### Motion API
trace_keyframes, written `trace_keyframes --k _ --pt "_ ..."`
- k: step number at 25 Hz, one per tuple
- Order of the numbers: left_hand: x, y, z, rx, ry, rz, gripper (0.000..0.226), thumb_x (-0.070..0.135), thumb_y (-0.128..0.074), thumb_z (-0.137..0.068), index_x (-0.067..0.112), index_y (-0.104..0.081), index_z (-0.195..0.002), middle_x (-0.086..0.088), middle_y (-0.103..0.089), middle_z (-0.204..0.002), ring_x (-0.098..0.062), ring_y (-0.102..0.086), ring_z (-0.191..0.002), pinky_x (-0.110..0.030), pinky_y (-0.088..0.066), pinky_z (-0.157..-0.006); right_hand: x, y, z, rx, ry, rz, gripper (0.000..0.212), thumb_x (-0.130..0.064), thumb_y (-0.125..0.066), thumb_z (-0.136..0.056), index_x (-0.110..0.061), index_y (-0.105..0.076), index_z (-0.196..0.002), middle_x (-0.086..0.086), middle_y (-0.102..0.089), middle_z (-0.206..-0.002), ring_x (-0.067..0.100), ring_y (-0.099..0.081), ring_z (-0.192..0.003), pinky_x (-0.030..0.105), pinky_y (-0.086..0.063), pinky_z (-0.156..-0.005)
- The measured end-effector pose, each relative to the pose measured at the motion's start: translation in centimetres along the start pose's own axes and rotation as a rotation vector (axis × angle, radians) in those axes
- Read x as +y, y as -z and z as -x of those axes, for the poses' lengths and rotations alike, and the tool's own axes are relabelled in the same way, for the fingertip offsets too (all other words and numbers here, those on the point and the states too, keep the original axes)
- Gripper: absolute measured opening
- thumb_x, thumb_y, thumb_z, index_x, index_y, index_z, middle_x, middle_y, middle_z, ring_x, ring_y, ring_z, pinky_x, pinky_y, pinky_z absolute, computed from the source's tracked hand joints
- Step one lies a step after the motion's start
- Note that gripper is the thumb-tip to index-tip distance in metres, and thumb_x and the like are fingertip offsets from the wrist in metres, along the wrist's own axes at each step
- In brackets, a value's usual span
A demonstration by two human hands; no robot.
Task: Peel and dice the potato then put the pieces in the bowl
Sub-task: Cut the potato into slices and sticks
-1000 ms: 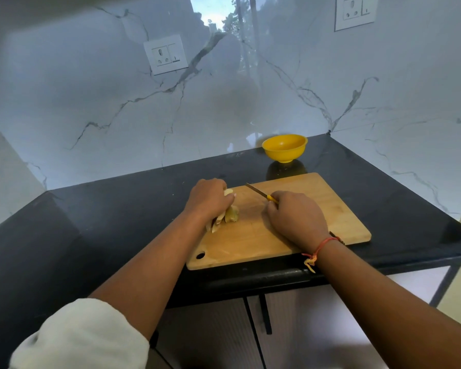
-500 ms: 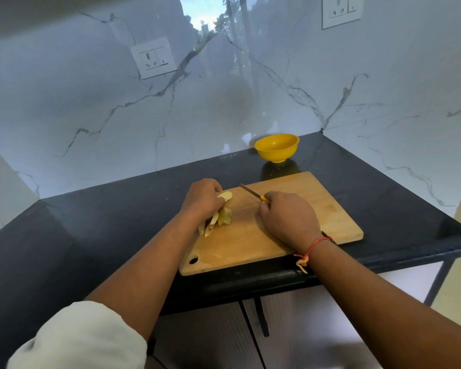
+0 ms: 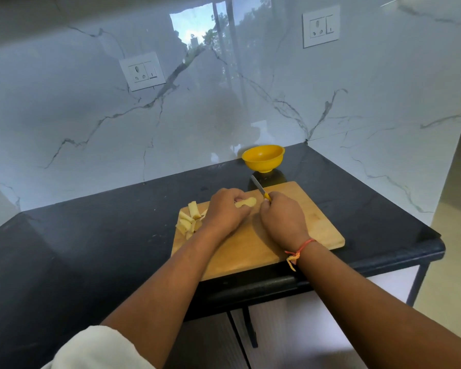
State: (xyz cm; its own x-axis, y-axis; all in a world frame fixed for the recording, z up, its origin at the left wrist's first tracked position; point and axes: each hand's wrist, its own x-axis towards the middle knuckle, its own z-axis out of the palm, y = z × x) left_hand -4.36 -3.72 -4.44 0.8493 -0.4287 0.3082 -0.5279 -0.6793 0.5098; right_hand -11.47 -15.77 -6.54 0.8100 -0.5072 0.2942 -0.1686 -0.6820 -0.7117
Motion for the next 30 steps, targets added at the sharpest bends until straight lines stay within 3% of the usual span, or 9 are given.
trace_keyframes --k 2,5,9,13,19,23,30 --pt "0.0 -0.8 -0.1 -0.032 0.010 -0.034 0.023 0.021 -0.068 -0.088 0.019 -0.071 -0.112 0.001 -0.065 -0.113 -0.014 -0.059 -0.104 -0.024 -0.041 -0.080 0.2 0.6 -1.0 -0.069 -0.090 -0.068 0.026 -0.022 -0.046 -0.102 -0.007 -0.067 -0.106 0.008 -0.070 -0.095 0.024 -0.065 -0.088 0.036 -0.055 -0.078" --pt "-0.2 -0.9 -0.1 -0.063 0.000 -0.067 0.022 0.020 -0.067 -0.091 0.019 -0.068 -0.113 0.002 -0.067 -0.115 -0.014 -0.059 -0.106 -0.023 -0.039 -0.082 0.5 1.4 -1.4 -0.149 -0.063 -0.059 0.025 -0.022 -0.046 -0.101 -0.010 -0.068 -0.103 0.009 -0.072 -0.093 0.025 -0.069 -0.086 0.043 -0.059 -0.082" --pt "-0.5 -0.3 -0.3 -0.110 -0.054 -0.105 0.021 0.024 -0.066 -0.094 0.018 -0.069 -0.114 0.003 -0.068 -0.111 -0.015 -0.060 -0.101 -0.027 -0.044 -0.082 1.0 1.1 -0.7 -0.082 0.017 0.009 0.025 -0.025 -0.046 -0.103 -0.012 -0.067 -0.103 0.004 -0.069 -0.087 0.020 -0.063 -0.081 0.033 -0.051 -0.071" --pt "-0.2 -0.2 0.0 -0.101 -0.125 -0.214 0.023 0.024 -0.051 -0.102 0.013 -0.071 -0.102 -0.002 -0.069 -0.097 -0.015 -0.058 -0.085 -0.027 -0.041 -0.072 1.1 1.0 -0.6 -0.054 0.040 0.036 0.024 -0.025 -0.046 -0.103 -0.013 -0.067 -0.105 0.002 -0.063 -0.084 0.018 -0.058 -0.079 0.028 -0.041 -0.066" --pt "-0.5 0.2 -0.2 0.005 -0.043 -0.092 0.006 0.022 -0.069 -0.092 0.021 -0.070 -0.098 0.008 -0.063 -0.091 -0.011 -0.057 -0.086 -0.024 -0.043 -0.069 1.2 0.7 -0.4 -0.019 0.077 0.068 0.024 -0.026 -0.046 -0.103 -0.014 -0.066 -0.103 0.002 -0.063 -0.083 0.019 -0.059 -0.080 0.031 -0.044 -0.067" --pt "-0.3 -0.3 -0.1 0.036 -0.035 -0.014 0.011 0.019 -0.074 -0.087 0.025 -0.065 -0.087 0.010 -0.062 -0.088 -0.010 -0.057 -0.086 -0.018 -0.040 -0.064 1.3 0.6 -0.3 -0.009 0.084 0.061 0.024 -0.026 -0.047 -0.101 -0.015 -0.068 -0.098 0.003 -0.065 -0.081 0.022 -0.062 -0.081 0.034 -0.051 -0.070" --pt "-0.5 -1.0 0.0 -0.013 -0.062 0.036 0.015 0.032 -0.074 -0.087 0.021 -0.075 -0.097 0.006 -0.071 -0.098 -0.011 -0.061 -0.092 -0.022 -0.042 -0.070 0.9 0.9 0.0 0.005 0.064 0.063 0.029 -0.025 -0.048 -0.101 -0.016 -0.070 -0.118 0.007 -0.072 -0.096 0.021 -0.064 -0.086 0.032 -0.052 -0.075"
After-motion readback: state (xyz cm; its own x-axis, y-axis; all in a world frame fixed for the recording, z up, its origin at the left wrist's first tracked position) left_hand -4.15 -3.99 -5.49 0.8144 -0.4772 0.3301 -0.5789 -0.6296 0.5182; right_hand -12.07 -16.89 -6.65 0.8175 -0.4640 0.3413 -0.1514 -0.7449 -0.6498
